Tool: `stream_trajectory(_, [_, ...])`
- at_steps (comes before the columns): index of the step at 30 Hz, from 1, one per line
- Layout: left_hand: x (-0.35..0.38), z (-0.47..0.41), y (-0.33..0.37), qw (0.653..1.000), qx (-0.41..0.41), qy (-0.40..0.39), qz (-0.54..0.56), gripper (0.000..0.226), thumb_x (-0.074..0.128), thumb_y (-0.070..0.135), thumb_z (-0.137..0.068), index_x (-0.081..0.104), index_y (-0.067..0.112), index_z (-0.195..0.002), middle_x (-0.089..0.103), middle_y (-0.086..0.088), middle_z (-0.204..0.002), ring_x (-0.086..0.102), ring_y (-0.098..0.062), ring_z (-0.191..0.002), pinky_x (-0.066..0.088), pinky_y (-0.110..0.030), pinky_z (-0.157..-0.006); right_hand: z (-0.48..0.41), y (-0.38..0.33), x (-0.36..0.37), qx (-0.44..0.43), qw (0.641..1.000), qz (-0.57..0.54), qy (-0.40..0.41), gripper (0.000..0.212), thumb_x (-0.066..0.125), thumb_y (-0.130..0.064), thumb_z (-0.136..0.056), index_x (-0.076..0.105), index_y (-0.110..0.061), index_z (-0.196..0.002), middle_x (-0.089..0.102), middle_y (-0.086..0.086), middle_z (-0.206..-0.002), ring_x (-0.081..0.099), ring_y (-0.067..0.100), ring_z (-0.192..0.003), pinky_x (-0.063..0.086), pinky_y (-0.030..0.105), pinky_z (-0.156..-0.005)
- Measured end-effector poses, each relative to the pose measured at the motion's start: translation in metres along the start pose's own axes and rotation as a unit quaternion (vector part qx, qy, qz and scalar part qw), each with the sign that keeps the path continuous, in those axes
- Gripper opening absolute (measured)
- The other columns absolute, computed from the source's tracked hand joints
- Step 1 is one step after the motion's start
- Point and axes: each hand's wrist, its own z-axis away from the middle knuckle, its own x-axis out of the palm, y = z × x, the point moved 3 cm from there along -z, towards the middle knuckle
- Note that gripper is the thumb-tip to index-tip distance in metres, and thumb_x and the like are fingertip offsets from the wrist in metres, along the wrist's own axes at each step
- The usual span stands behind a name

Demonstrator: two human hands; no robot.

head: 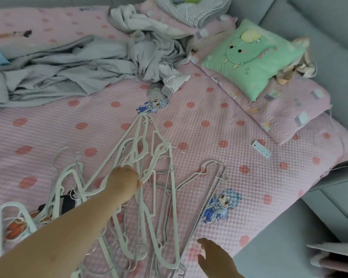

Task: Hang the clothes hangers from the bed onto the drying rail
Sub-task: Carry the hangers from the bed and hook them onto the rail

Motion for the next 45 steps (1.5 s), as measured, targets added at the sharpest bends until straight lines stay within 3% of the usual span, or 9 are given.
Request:
stream_trajectory(9, [-0.001,0.015,-0.027,0.998,-0.050,0.022,-0.015,0.037,0.032,0.033,-0.098,0.061,0.013,-0.110,0.058,-0.005,-0.110,0.053,-0.021,-0.099,0.037,-0.028,-0.092,0.009,-0.013,0.003,-0.010,0.999,-0.023,0.037,0.036,0.037,-0.025,-0.096,0.037,-0.023,-0.132,0.052,-0.005,-0.129,0.051,0.011,-0.118,0.039,0.023,-0.099])
stream_trajectory(14, [-0.019,0.032,-0.014,0.963,-0.004,0.098,0.250,0.041,0.047,0.027,-0.094,0.049,0.012,-0.056,0.039,-0.002,-0.053,0.039,-0.017,-0.052,0.028,-0.025,-0.051,0.016,-0.018,-0.022,0.002,0.994,-0.067,0.089,0.042,0.038,-0.022,-0.096,0.032,-0.023,-0.137,0.051,-0.004,-0.133,0.052,0.012,-0.117,0.040,0.024,-0.098])
stream_trajectory(18, [-0.060,0.050,0.012,0.899,0.062,0.131,0.414,0.021,0.050,0.020,-0.092,0.064,0.015,-0.077,0.053,-0.008,-0.071,0.048,-0.019,-0.070,0.029,-0.020,-0.055,0.031,-0.016,-0.053,0.023,0.976,-0.145,0.160,0.042,0.041,-0.021,-0.094,0.036,-0.023,-0.136,0.055,-0.005,-0.127,0.055,0.013,-0.103,0.043,0.022,-0.088])
stream_trajectory(21, [-0.098,0.061,0.036,0.879,0.114,0.129,0.445,0.023,0.048,0.018,-0.093,0.065,0.015,-0.078,0.058,-0.005,-0.071,0.055,-0.013,-0.072,0.033,-0.010,-0.057,0.051,-0.010,-0.082,0.028,0.952,-0.206,0.225,0.040,0.043,-0.019,-0.094,0.039,-0.022,-0.134,0.055,-0.005,-0.122,0.055,0.008,-0.091,0.042,0.018,-0.078])
stream_trajectory(25, [-0.143,0.079,0.070,0.849,0.161,0.158,0.478,0.043,0.044,0.012,-0.094,0.050,0.023,-0.054,0.049,0.007,-0.054,0.052,0.007,-0.048,0.036,-0.004,-0.051,0.094,0.007,-0.128,0.051,0.889,-0.250,0.381,0.052,0.050,-0.020,-0.092,0.029,-0.016,-0.140,0.037,0.001,-0.143,0.038,0.018,-0.130,0.034,0.030,-0.106])
stream_trajectory(30, [-0.178,0.108,0.126,0.812,0.227,0.131,0.521,0.039,0.039,0.013,-0.096,0.052,0.023,-0.061,0.050,0.001,-0.062,0.046,-0.014,-0.063,0.032,-0.013,-0.055,0.176,0.040,-0.172,0.133,0.800,-0.199,0.551,0.069,0.057,-0.013,-0.085,0.021,-0.009,-0.143,0.031,0.009,-0.147,0.026,0.025,-0.137,0.018,0.034,-0.113])
stream_trajectory(34, [-0.207,0.145,0.179,0.778,0.299,0.111,0.541,0.039,0.038,0.011,-0.096,0.054,0.018,-0.061,0.048,0.002,-0.059,0.045,-0.008,-0.056,0.036,-0.004,-0.049,0.242,0.080,-0.184,0.179,0.770,-0.237,0.566,0.071,0.058,-0.010,-0.083,0.021,-0.018,-0.143,0.042,0.004,-0.139,0.040,0.027,-0.128,0.028,0.037,-0.107])
stream_trajectory(39, [-0.229,0.206,0.255,0.750,0.393,0.101,0.523,0.038,0.039,0.012,-0.096,0.055,0.016,-0.062,0.055,0.006,-0.055,0.053,0.007,-0.053,0.040,-0.007,-0.057,0.347,0.134,-0.164,0.203,0.761,-0.247,0.564,0.031,0.051,-0.009,-0.088,0.057,-0.016,-0.117,0.064,0.008,-0.092,0.053,0.021,-0.074,0.043,0.029,-0.067])
stream_trajectory(45, [-0.225,0.324,0.373,0.777,0.549,0.167,0.258,0.012,0.049,0.028,-0.092,0.059,0.033,-0.097,0.058,0.018,-0.089,0.058,-0.009,-0.093,0.045,-0.025,-0.080,0.480,0.198,-0.116,0.258,0.740,-0.206,0.586,0.029,0.050,-0.009,-0.084,0.060,-0.020,-0.110,0.064,0.002,-0.091,0.054,0.019,-0.077,0.038,0.023,-0.065])
